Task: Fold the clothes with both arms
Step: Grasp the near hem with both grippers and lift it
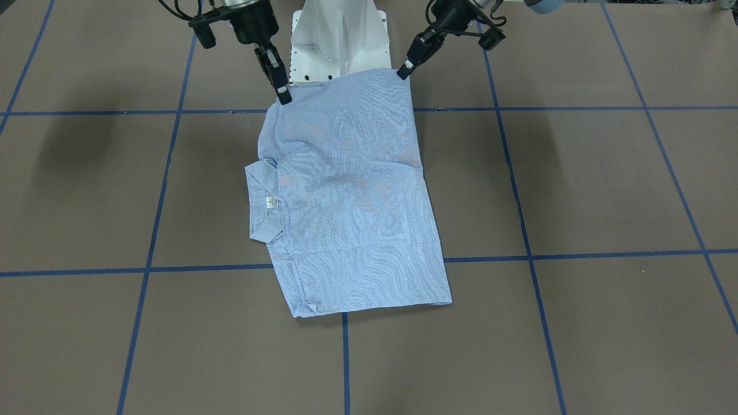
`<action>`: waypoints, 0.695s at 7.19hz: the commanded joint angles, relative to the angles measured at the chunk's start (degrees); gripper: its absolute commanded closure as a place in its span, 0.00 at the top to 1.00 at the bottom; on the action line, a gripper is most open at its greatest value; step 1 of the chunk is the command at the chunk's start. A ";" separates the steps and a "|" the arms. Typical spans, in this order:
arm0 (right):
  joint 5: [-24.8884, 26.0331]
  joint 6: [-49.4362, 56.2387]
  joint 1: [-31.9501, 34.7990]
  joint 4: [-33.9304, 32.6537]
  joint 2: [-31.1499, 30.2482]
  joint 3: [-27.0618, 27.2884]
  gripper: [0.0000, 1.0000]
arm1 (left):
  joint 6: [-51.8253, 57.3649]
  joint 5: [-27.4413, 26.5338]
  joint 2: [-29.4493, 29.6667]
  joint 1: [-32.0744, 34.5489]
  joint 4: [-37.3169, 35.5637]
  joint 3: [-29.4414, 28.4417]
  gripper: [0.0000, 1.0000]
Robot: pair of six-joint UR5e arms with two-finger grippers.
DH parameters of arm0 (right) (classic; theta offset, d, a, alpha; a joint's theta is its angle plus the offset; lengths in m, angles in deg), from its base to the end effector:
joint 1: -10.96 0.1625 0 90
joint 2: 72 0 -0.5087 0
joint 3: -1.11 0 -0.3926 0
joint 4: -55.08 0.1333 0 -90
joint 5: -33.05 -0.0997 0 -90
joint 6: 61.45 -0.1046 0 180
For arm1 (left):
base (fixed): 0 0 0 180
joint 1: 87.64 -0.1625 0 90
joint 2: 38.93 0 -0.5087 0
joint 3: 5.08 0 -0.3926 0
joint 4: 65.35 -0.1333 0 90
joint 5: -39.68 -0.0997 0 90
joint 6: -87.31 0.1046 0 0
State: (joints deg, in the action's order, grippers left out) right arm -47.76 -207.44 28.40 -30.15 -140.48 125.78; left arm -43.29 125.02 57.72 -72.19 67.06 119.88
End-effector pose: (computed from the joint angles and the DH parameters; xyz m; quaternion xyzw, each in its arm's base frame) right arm -0.4738 -0.3061 0.2725 -0.1017 -0.5001 0.5461 0.6643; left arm 0.4119 -0.2610 0.3188 -0.1161 0.6592 -0.3728 0.6426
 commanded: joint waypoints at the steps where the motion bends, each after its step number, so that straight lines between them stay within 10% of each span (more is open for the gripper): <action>1: -7.60 2.44 9.52 0.59 7.02 -10.63 0.00 | 2.54 8.69 10.71 10.37 -9.07 -6.10 0.00; 5: -13.31 5.96 16.91 9.81 16.07 -30.22 0.00 | 7.71 9.05 16.44 18.02 -9.09 -17.88 0.00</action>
State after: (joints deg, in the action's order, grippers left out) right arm -58.71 -203.06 42.89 -22.67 -127.77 101.77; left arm -37.41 133.99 71.57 -56.42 58.07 106.05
